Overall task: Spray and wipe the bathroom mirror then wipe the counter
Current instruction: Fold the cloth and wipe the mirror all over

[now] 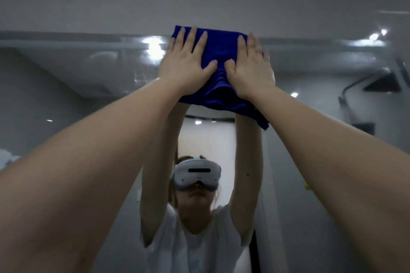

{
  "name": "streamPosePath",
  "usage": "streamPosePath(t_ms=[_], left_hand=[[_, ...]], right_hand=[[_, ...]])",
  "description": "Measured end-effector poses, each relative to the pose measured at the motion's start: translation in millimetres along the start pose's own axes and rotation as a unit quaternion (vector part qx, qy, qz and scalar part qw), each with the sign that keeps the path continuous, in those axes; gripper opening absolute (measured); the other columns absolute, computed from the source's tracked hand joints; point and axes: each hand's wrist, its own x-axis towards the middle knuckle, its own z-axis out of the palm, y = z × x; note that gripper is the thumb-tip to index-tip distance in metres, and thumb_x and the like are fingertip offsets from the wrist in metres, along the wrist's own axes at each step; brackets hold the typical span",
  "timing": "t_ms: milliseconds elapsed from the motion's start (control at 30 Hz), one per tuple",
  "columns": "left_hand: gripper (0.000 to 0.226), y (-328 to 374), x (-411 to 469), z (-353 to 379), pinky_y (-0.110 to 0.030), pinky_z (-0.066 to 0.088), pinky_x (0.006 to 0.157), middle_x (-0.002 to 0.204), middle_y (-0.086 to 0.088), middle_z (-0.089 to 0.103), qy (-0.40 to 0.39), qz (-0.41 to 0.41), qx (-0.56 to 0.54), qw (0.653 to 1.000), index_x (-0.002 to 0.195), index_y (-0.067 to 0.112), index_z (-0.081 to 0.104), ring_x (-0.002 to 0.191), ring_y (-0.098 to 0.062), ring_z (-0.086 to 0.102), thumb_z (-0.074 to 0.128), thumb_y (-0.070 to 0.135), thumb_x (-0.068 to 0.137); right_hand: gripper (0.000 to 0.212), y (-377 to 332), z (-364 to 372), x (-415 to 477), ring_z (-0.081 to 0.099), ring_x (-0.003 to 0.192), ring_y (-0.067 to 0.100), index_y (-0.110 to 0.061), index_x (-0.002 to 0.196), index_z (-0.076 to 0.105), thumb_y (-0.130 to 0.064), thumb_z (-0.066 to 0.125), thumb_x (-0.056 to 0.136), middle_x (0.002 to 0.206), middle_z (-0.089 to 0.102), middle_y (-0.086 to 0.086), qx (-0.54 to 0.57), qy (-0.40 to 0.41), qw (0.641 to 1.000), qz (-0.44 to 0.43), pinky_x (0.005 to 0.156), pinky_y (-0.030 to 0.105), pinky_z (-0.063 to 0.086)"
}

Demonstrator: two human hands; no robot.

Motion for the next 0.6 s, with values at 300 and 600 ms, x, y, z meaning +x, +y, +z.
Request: streamPosePath(t_ms=[300, 600], left_hand=[[0.075, -8, -101, 7, -0.039, -0.002, 0.119, 0.16, -0.007, -0.007, -0.005, -0.028, 0.012, 1.0, 0.153, 0.019, 0.0, 0.147, -0.026, -0.009, 0.024, 0.059, 0.095], [0.08, 12, -203, 21, -0.04, -0.003, 0.118, 0.16, -0.008, -0.005, -0.02, -0.043, -0.004, 0.999, 0.153, 0.021, 0.002, 0.147, -0.027, -0.007, 0.031, 0.062, 0.091]], right_hand=[[0.065, -20, 19, -88, -0.005, 0.149, 0.023, -0.011, 0.154, 0.001, -0.039, 0.023, 0.099, 0.161, -0.005, 0.012, -0.024, -0.007, 0.997, -0.067, 0.121, 0.043, -0.002], [0.064, -24, 36, -185, -0.005, 0.149, 0.022, -0.018, 0.154, -0.001, -0.04, 0.022, 0.099, 0.162, -0.008, 0.007, -0.04, -0.036, 0.996, -0.073, 0.12, 0.045, -0.002]])
